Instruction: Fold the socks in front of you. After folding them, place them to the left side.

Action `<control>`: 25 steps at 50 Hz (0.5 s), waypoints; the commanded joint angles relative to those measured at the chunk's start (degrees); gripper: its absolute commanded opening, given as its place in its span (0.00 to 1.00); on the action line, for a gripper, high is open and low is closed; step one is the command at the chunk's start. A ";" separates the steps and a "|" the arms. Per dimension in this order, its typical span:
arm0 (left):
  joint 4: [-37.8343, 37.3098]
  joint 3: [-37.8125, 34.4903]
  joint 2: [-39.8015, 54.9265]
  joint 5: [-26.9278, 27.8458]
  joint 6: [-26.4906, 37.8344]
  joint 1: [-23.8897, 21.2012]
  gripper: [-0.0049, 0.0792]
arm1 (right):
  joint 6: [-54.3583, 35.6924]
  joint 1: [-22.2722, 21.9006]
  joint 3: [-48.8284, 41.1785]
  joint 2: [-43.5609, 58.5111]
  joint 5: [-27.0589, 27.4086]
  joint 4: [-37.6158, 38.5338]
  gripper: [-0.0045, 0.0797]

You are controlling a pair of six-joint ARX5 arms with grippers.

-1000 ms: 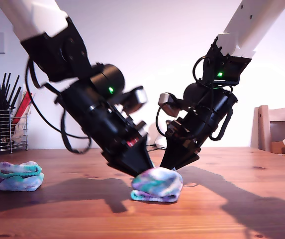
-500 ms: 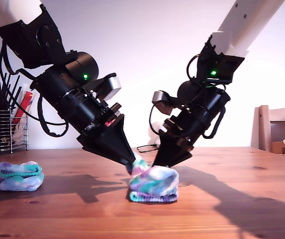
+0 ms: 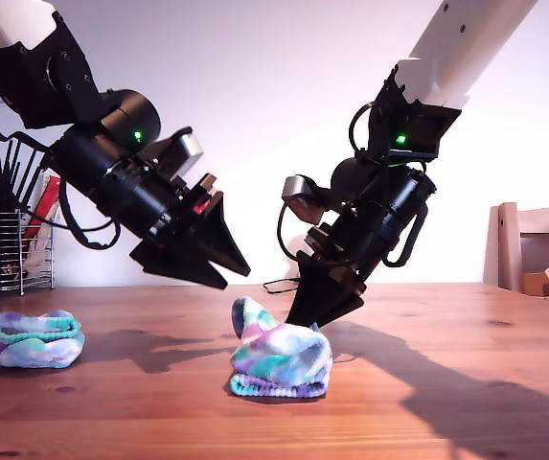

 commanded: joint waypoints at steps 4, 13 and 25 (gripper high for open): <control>1.05 0.20 -0.85 0.24 -0.50 -0.22 0.59 | -0.15 1.73 0.61 -1.86 -2.10 0.00 0.04; 0.17 0.20 -0.76 0.48 -0.46 -0.24 0.59 | -0.17 3.19 0.61 -2.78 -2.56 -0.26 0.04; -7.04 0.22 -0.74 4.70 4.72 -0.09 0.61 | -0.39 3.52 0.63 -4.94 -2.64 -0.11 0.04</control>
